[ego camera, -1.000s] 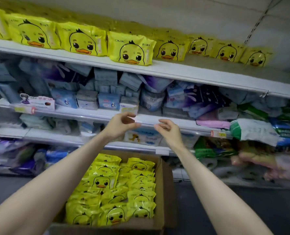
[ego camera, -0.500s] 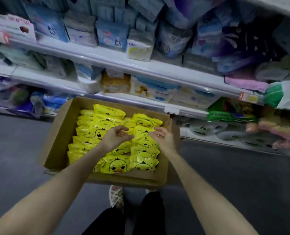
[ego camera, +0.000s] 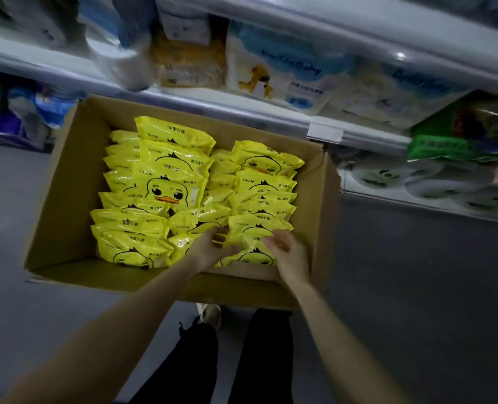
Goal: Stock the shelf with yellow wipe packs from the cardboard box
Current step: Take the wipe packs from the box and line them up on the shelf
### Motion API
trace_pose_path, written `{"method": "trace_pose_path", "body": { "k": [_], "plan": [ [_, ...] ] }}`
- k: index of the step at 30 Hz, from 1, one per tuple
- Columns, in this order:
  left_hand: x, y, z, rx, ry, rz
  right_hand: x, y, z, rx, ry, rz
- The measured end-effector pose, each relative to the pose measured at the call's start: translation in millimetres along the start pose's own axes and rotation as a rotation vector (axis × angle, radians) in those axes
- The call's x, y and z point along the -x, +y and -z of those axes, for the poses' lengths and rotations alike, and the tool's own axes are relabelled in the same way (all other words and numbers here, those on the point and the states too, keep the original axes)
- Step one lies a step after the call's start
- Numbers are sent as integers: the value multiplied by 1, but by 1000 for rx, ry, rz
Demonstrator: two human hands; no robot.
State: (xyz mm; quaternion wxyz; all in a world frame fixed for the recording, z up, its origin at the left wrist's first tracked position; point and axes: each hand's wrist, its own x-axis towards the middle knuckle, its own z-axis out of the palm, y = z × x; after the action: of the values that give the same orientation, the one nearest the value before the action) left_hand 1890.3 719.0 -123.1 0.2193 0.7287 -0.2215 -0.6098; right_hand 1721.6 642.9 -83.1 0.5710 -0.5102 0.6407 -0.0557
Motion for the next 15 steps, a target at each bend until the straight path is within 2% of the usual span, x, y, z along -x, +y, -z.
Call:
{"method": "trace_pose_path", "body": {
  "k": [5,10,15],
  "plan": [
    [-33,-15,-22,-50,-25,31,-13,21,-4,-19,28,-39],
    [-48,-19,-33,-118,52,40,-17,30,-7,-35,30,-44],
    [-45,-24,-33,-207,-6,7,-19,32,-9,-18,29,-74]
  ]
}}
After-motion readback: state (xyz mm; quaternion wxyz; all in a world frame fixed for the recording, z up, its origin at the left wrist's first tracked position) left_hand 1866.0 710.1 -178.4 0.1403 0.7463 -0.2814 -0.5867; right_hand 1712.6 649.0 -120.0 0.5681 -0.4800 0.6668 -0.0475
